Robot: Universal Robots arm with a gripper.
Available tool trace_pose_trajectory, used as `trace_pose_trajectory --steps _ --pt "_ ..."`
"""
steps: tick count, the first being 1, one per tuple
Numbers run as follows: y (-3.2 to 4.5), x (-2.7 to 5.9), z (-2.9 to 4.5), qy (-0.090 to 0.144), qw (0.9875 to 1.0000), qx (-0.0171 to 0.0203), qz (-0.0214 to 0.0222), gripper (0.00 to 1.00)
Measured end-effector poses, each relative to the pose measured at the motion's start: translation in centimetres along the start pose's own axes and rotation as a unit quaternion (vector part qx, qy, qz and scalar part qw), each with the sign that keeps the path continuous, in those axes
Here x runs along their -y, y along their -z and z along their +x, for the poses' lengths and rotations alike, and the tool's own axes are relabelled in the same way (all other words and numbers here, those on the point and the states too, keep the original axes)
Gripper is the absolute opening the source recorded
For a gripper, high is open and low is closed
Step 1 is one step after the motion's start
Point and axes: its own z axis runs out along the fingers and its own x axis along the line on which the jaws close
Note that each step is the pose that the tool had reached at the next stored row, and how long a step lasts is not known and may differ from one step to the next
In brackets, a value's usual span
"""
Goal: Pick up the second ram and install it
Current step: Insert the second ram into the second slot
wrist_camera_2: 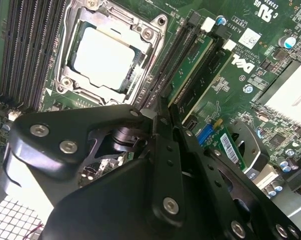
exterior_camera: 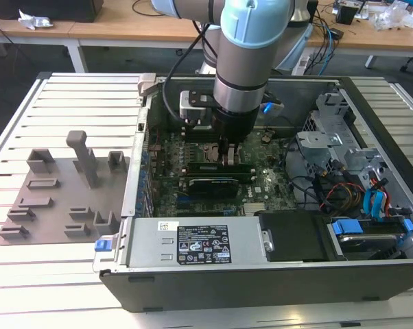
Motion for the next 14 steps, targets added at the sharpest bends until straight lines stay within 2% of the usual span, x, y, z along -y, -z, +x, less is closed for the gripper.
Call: trace_pose_trajectory --steps 8,14 --pt "0.23 0.05 -0.02 0.001 1.0000 0.0000 0.0000 0.13" --pt "0.11 0.05 0.00 0.005 1.0000 -0.0002 -0.0005 0.13"
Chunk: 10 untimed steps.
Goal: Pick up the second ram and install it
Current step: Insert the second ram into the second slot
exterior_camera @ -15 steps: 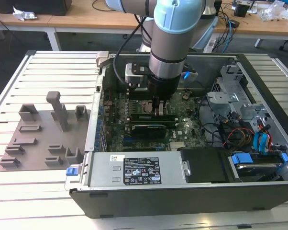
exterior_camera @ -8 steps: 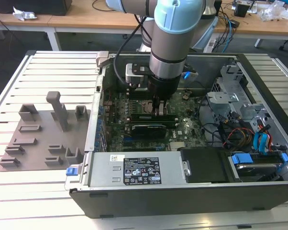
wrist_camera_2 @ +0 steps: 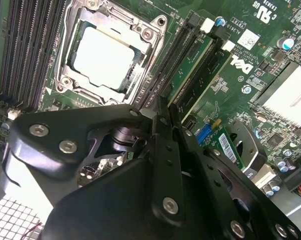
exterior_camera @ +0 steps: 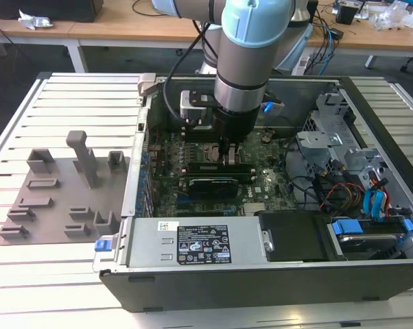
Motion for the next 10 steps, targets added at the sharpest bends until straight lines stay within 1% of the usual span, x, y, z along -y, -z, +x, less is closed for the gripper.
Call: trace_pose_trajectory --steps 3,8,10 --pt "-0.01 0.00 0.01 0.004 1.0000 -0.0001 -0.0002 0.13" --pt "-0.32 0.01 0.04 0.006 1.0000 -0.0002 -0.0004 0.13" --pt "-0.24 0.01 0.02 0.007 1.0000 0.0002 -0.0003 0.13"
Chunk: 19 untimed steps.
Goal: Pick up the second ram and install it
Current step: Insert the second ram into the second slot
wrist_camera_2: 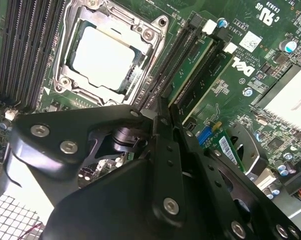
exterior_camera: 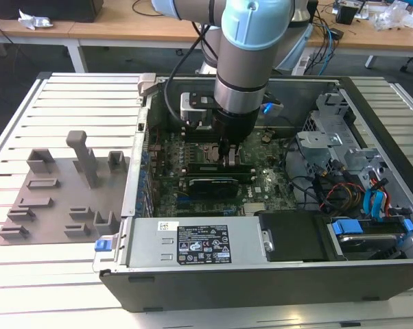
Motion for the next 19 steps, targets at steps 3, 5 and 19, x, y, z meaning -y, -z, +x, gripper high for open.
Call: trace_pose_trajectory --steps 3,5,19 --pt "0.13 -0.01 0.00 0.001 1.0000 -0.0004 -0.0002 0.13" --pt "-0.02 -0.01 0.01 0.001 1.0000 -0.0005 -0.0005 0.13" --pt "2.08 -0.06 -0.18 0.001 1.0000 -0.0006 -0.0006 0.21"
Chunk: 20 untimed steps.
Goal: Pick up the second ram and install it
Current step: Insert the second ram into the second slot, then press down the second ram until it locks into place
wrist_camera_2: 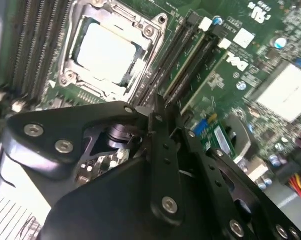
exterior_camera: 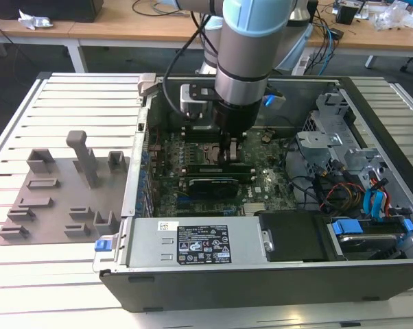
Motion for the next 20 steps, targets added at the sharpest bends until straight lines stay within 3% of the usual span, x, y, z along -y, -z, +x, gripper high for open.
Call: trace_pose_trajectory --steps 1,4,15,16,18,19,20 --pt "0.74 -0.03 -0.14 0.000 1.0000 -0.0008 0.0001 0.19" --pt "1.86 -0.05 -0.30 0.000 1.0000 -0.0024 0.0001 0.13" --pt "1.89 0.20 -0.32 0.000 1.0000 -0.0025 0.0000 0.10" --pt "1.34 1.78 -0.36 0.000 1.0000 -0.0025 -0.0023 0.10" --pt "0.50 3.47 -0.36 0.000 1.0000 -0.0025 -0.0035 0.10" --pt "0.05 4.18 -0.36 0.000 1.0000 -0.0025 -0.0039 0.10" --pt "-0.28 4.34 -0.35 0.000 1.0000 -0.0025 -0.0040 0.10"
